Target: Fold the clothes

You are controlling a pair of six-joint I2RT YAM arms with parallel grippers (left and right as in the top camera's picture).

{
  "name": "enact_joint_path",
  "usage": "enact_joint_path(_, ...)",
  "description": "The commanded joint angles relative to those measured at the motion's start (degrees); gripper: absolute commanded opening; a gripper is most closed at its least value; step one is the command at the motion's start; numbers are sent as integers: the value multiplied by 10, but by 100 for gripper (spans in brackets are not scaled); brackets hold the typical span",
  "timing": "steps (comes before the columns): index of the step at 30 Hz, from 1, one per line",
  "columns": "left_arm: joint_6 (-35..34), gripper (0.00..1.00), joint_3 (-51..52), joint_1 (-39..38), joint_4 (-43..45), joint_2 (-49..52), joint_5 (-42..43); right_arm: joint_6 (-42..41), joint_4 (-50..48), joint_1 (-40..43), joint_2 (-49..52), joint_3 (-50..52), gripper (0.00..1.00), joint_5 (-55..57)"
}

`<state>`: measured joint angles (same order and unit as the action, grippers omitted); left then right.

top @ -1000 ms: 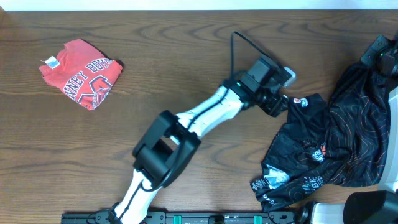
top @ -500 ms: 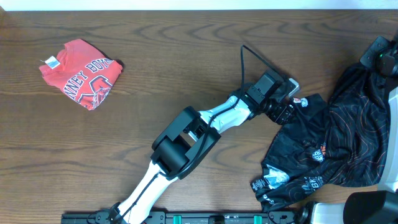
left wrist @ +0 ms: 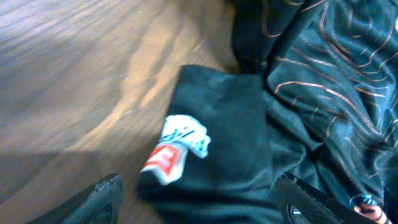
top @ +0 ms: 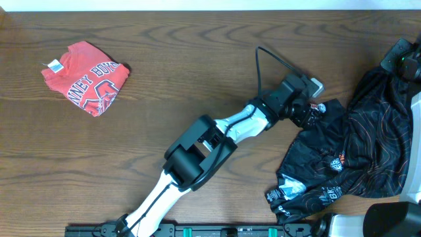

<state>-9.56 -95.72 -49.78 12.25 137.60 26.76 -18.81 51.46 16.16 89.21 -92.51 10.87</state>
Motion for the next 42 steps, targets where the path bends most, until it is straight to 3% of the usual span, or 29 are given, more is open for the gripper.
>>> enact_joint_path(1,-23,80,-21,-10,3,36,-8,0,1,3,-8,-5,1,-4)
enact_joint_path(16,-32,79,-39,-5,5,50,-25,0,2,3,-8,-5,1,-8)
enact_joint_path(25,-32,57,-38,-5,18,53,-39,0,2,3,-8,-5,1,-8)
enact_joint_path(27,-32,39,-38,-5,18,54,-39,0,2,3,-8,-5,1,-8)
enact_joint_path(29,-32,12,-38,-6,18,55,-39,0,2,3,-8,-5,1,-8)
enact_joint_path(30,-32,8,-38,-6,18,55,-39,0,2,3,-8,-5,1,-8)
enact_joint_path(36,-32,6,-38,4,25,55,-41,0,2,4,-8,-5,1,-8)
enact_joint_path(42,-32,6,-39,61,20,31,-41,0,2,4,-8,-5,1,-8)
